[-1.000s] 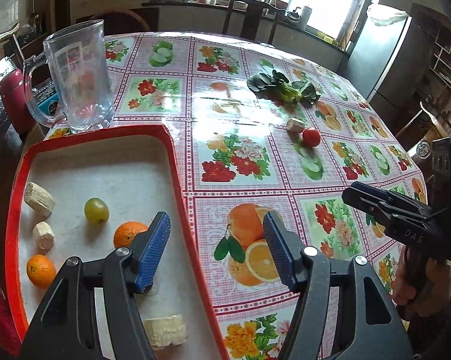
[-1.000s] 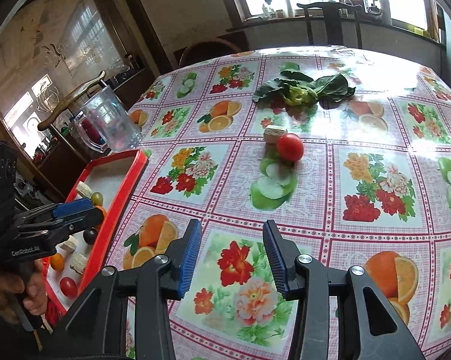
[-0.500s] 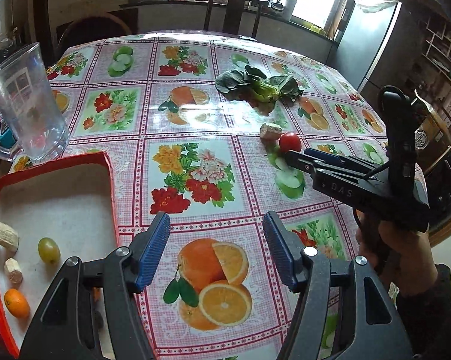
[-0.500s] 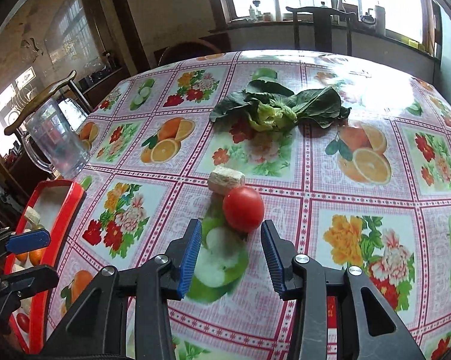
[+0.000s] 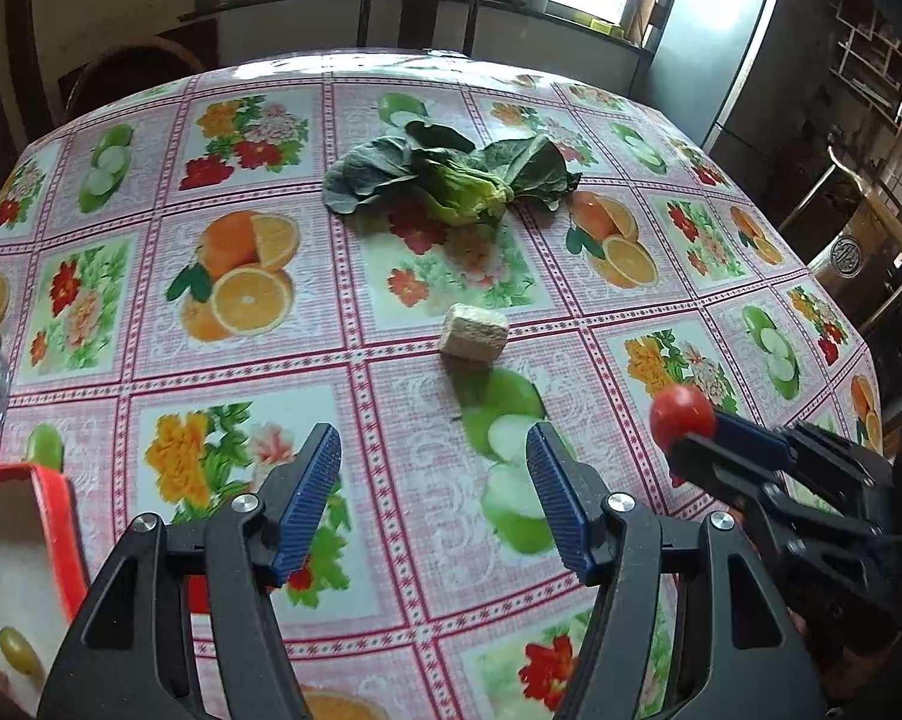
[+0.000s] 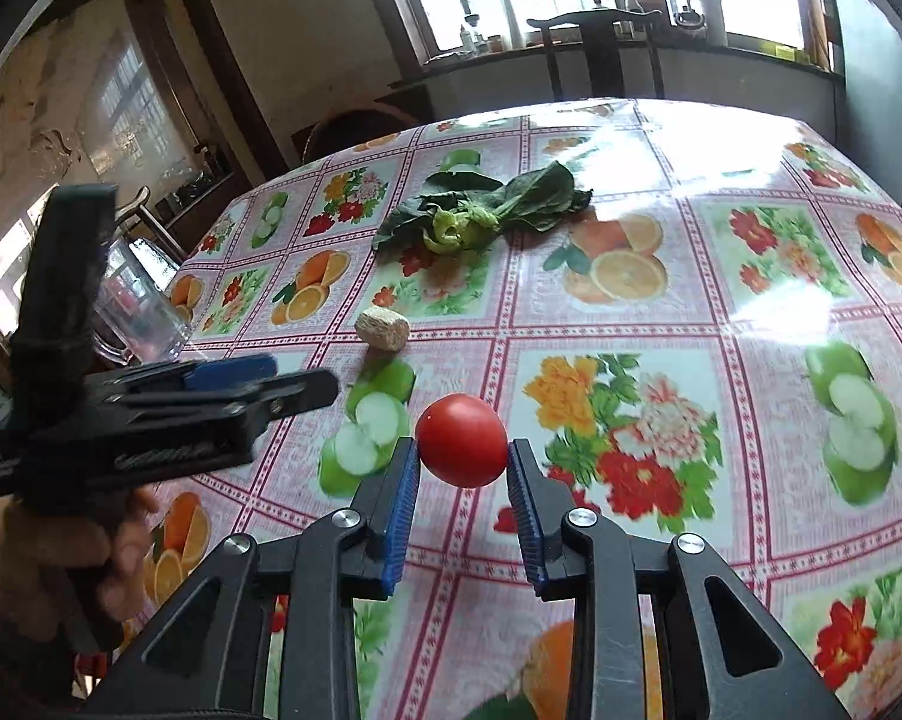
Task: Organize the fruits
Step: 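Grasp the red tomato with the right tool while the left grasps a beige cylinder, then carry the red tomato and beige cylinder over the red-rimmed tray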
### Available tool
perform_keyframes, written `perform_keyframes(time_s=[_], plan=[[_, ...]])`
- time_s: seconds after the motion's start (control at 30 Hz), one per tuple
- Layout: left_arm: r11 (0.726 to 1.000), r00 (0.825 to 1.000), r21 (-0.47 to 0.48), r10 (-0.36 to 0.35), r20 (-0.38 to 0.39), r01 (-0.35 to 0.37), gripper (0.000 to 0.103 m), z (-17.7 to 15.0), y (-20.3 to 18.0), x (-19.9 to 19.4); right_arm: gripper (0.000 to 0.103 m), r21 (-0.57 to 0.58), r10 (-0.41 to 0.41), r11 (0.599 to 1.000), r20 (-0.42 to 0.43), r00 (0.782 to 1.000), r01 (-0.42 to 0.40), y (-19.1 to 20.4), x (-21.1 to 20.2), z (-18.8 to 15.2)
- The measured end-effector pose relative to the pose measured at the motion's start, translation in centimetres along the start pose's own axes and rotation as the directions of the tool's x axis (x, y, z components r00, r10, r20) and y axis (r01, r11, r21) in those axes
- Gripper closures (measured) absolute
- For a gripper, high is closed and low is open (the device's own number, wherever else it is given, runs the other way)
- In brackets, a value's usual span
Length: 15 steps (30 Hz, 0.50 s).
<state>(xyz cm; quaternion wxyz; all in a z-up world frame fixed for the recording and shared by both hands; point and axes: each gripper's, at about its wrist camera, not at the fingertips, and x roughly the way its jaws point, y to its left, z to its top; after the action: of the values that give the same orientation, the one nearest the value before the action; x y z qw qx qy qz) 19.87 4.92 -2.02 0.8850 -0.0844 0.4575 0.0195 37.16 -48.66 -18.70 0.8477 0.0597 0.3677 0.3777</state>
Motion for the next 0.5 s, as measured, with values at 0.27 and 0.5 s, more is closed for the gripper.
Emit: perform_keyframes(time_s=[0.27,0.5], plan=[[0.998,0.998,0.026,0.054,0.038,-0.055,0.039,2.2,-2.4,4.0,0.073,0.043,0.045,0.998,0.031,0.998,-0.046,-0.6,-3.7,-2.7],[0.994,0.992,0.038,0.099,0.073,-0.102,0.079,2.0,-2.2,4.0,0.073,0.111,0.076,0.99,0.058,0.995,-0.082,-0.7,-5.2,-4.4]])
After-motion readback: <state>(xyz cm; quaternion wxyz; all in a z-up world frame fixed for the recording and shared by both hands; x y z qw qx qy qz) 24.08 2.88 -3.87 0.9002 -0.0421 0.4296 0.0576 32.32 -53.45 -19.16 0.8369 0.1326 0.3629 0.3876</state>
